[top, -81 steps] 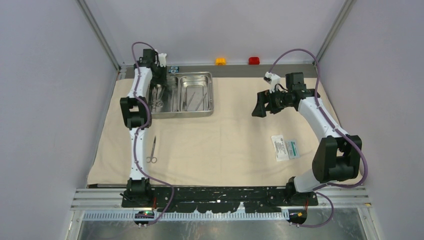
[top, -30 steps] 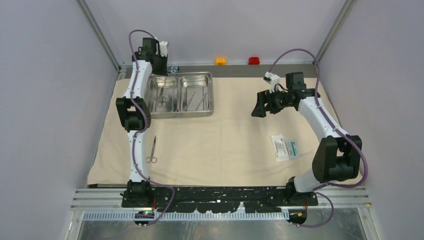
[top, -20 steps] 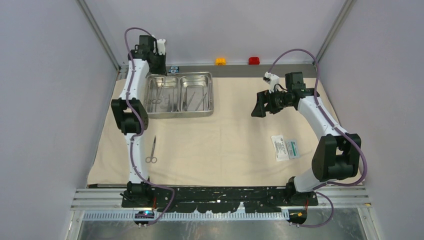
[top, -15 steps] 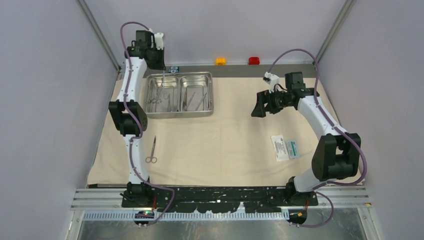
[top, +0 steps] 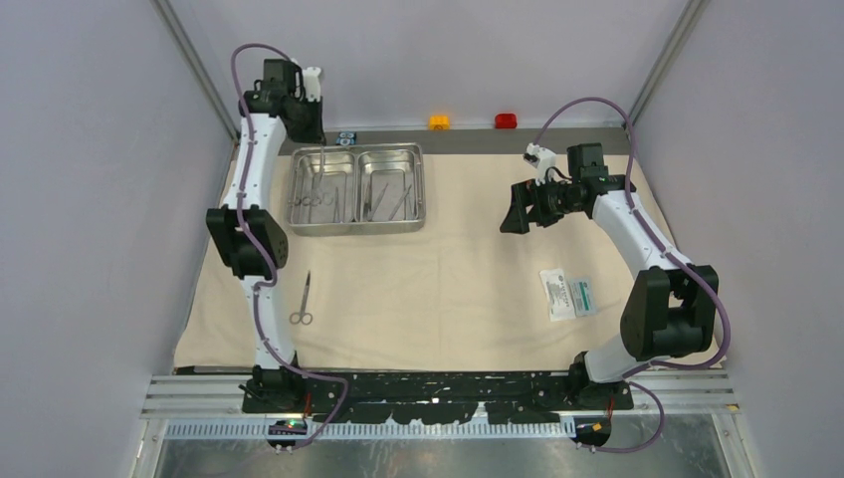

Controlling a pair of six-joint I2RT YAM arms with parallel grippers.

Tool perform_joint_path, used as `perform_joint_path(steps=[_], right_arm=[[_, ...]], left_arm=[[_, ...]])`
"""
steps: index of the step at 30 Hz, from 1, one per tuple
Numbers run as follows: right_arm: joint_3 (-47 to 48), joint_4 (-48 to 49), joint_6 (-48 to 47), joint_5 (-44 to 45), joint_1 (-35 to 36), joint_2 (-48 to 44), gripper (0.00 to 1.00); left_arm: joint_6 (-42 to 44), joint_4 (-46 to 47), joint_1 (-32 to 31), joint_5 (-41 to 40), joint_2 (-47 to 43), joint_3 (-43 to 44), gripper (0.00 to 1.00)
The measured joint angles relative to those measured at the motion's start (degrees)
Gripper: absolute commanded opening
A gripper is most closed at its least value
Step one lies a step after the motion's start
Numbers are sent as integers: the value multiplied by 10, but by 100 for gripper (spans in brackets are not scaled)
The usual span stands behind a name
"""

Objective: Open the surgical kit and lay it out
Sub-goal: Place the medical item in the surgical kit.

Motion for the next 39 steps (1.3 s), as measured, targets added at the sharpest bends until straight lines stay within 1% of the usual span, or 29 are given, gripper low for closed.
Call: perform_joint_path(steps=[2,6,8,13,17,21,24,31,35,39], right_arm=[[0,-1,0,0,0,0,91],[0,-3,0,-4,0,0,91],[1,-5,0,-8,0,0,91],[3,-5,1,-16,0,0,91],[3,-5,1,-19,0,0,91],[3,-4,1,-19,0,-3,91],[3,-3,1,-19,0,-5,91],[3,-2,3,-17,0,-7,91],[3,-2,3,-16,0,-9,91],[3,-2,3,-15,0,-9,91]], left_arm=[[-3,-2,0,1,-48,-55,0],[-19,-2,0,6,-170,-190,0],[-33,7,0,13,-242,-274,0],[-71,28,-7,18,-375,-460,0],[-92,34,-24,14,-423,-582,0],[-105,40,-39,10,-426,-680,0],[-113,40,-42,6,-415,-704,0],[-130,74,-44,5,-368,-704,0],[-135,83,-45,4,-338,-704,0],[-140,87,-45,2,-327,-704,0]])
